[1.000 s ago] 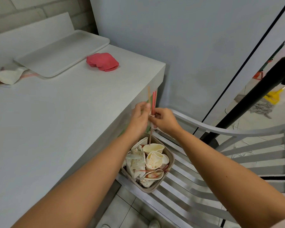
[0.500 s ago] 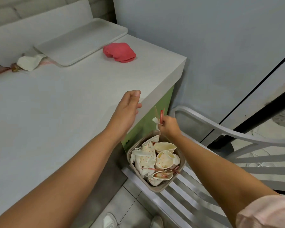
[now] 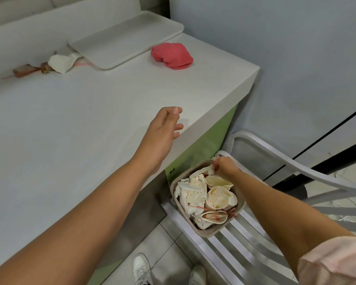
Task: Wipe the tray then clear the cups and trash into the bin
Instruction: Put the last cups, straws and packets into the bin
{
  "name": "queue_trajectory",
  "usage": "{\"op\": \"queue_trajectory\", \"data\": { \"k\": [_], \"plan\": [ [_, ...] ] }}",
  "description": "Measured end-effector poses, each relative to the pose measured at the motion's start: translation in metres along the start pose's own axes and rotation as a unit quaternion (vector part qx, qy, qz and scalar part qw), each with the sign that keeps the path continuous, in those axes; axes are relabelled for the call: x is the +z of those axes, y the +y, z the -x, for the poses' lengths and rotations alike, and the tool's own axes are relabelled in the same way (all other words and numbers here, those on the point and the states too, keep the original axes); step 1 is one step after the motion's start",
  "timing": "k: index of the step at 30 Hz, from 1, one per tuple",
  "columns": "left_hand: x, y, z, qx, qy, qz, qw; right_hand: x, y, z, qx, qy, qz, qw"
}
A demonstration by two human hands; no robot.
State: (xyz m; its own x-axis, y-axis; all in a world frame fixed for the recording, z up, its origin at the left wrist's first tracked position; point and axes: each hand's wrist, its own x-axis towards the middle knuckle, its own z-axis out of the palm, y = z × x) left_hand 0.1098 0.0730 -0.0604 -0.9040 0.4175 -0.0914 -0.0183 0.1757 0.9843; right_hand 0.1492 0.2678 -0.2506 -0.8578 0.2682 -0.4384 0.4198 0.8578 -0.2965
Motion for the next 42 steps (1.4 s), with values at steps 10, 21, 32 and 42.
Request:
{"op": "queue_trajectory", "data": {
  "k": [10,21,32,42],
  "plan": [
    [0.0,0.011,0.004,-0.006,0.009,0.0,1.0,-0.051,0.001,0.008,-0.014,-0.014,0.004,1.0],
    [-0.027,0.018,0.002,-0.037,0.027,-0.04,0.998,-0.157,-0.096,0.063,-0.068,-0.171,0.087,0.979],
    [-0.14,0.007,-0.042,-0.049,0.134,-0.116,0.983,-0.199,-0.225,0.068,-0.179,-0.136,0.106,0.969],
    [-0.262,-0.014,-0.102,-0.11,0.17,-0.199,0.959,-0.189,-0.337,0.009,-0.214,-0.104,0.105,0.966]
  ]
}}
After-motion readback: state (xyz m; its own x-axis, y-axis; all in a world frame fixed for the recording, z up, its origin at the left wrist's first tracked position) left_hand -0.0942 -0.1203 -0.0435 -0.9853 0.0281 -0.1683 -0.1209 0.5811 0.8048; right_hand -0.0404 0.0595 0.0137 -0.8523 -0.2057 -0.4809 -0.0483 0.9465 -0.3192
